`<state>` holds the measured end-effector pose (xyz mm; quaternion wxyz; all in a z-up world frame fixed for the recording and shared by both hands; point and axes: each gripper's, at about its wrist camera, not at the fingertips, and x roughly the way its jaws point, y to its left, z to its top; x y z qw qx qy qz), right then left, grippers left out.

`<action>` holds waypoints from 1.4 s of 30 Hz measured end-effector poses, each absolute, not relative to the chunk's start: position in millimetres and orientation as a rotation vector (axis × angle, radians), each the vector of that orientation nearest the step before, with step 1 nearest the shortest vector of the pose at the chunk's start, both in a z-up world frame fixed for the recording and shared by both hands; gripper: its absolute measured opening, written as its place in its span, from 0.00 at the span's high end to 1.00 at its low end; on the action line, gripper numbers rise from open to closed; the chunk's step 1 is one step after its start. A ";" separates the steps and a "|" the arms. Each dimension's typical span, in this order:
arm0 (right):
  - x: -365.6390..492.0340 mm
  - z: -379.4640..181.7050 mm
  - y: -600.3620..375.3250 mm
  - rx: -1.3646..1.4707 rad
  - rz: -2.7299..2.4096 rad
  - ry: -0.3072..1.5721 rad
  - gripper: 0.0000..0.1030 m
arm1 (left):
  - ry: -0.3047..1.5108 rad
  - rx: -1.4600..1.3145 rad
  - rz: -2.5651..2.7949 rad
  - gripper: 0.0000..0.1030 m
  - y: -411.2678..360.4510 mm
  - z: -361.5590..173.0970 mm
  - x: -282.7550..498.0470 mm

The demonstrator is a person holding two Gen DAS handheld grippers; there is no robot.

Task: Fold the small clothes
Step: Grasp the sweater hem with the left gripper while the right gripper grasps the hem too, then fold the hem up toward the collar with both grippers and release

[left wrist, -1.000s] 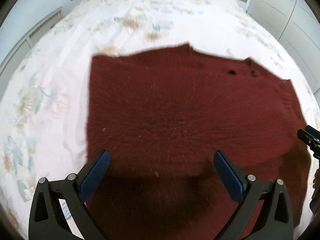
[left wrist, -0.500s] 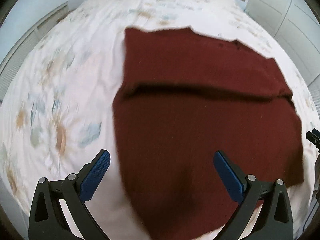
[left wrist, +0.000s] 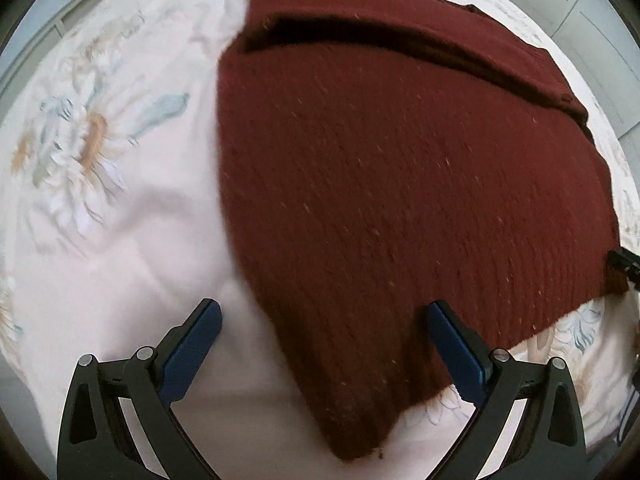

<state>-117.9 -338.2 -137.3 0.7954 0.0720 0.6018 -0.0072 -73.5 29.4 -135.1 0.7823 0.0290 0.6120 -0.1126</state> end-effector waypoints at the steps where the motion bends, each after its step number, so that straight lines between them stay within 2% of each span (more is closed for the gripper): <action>1: -118.9 -137.5 -337.9 0.170 -0.003 1.296 0.28 | 1.322 0.064 -0.254 0.12 27.6 -136.0 -74.4; 2: -119.4 -136.9 -338.9 0.203 0.015 1.301 0.38 | 1.323 0.067 -0.266 0.21 25.9 -136.1 -76.0; 3: -119.2 -136.4 -340.1 0.232 0.026 1.308 0.44 | 1.325 0.070 -0.277 0.29 23.7 -136.1 -76.3; 4: -118.6 -135.8 -341.2 0.255 0.036 1.317 0.56 | 1.328 0.069 -0.290 0.34 22.0 -135.4 -76.4; 5: -117.9 -134.9 -342.0 0.266 0.042 1.324 0.62 | 1.329 0.062 -0.303 0.47 20.3 -134.7 -75.4; 6: -117.4 -133.5 -342.8 0.275 0.053 1.326 0.76 | 1.334 0.050 -0.321 0.57 19.4 -133.2 -75.3; 7: -116.7 -131.7 -343.5 0.286 0.064 1.325 0.82 | 1.337 0.045 -0.326 0.63 19.6 -132.0 -75.6; 9: -114.3 -124.8 -344.3 0.287 0.075 1.323 0.85 | 1.343 0.029 -0.344 0.90 19.4 -127.7 -75.6; 22: -73.0 -50.0 -372.5 0.389 0.135 1.128 0.88 | 1.235 -0.150 -0.412 0.91 24.1 -61.2 -51.5; 35: 8.2 12.8 -393.9 0.442 0.101 0.917 0.88 | 1.060 -0.235 -0.356 0.91 53.1 4.9 58.5; 42: 83.2 11.8 -396.0 0.410 0.070 0.941 0.88 | 1.054 -0.183 -0.288 0.91 44.6 9.6 128.4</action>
